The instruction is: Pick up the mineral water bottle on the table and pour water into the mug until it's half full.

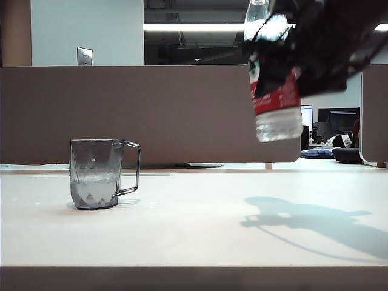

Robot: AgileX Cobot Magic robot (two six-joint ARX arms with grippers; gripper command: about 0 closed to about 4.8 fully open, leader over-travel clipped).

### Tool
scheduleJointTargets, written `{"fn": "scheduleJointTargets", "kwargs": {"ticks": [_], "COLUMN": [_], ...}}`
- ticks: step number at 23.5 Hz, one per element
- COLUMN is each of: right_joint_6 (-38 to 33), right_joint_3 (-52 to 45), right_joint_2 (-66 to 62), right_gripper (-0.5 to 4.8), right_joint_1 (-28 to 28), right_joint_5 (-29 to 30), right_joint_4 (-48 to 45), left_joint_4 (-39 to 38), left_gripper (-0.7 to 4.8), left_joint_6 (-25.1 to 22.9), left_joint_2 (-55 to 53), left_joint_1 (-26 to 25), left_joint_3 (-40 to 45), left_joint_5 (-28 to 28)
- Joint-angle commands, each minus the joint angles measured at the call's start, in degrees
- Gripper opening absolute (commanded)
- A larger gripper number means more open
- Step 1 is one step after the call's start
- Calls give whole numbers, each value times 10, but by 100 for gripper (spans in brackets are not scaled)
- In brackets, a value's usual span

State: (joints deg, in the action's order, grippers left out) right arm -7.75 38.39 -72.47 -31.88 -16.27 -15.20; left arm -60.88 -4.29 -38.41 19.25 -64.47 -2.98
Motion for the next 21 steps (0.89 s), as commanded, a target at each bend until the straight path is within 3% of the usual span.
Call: {"fn": "scheduleJointTargets", "kwargs": {"ticks": [1, 21], "right_joint_6": [-2, -2], "right_joint_3": [-25, -25], "right_joint_2": [-31, -239], "right_gripper": [255, 255], "right_joint_1": [2, 3], "right_joint_5": [-3, -5], "right_joint_4": [-152, -333], "left_joint_4": [-6, -12], "left_gripper": [-5, -5], "left_joint_6": [-2, -2], "left_joint_2": [1, 1], "left_joint_1": [0, 0], "left_joint_3": [-3, -3], "left_joint_5": [-2, -2]}}
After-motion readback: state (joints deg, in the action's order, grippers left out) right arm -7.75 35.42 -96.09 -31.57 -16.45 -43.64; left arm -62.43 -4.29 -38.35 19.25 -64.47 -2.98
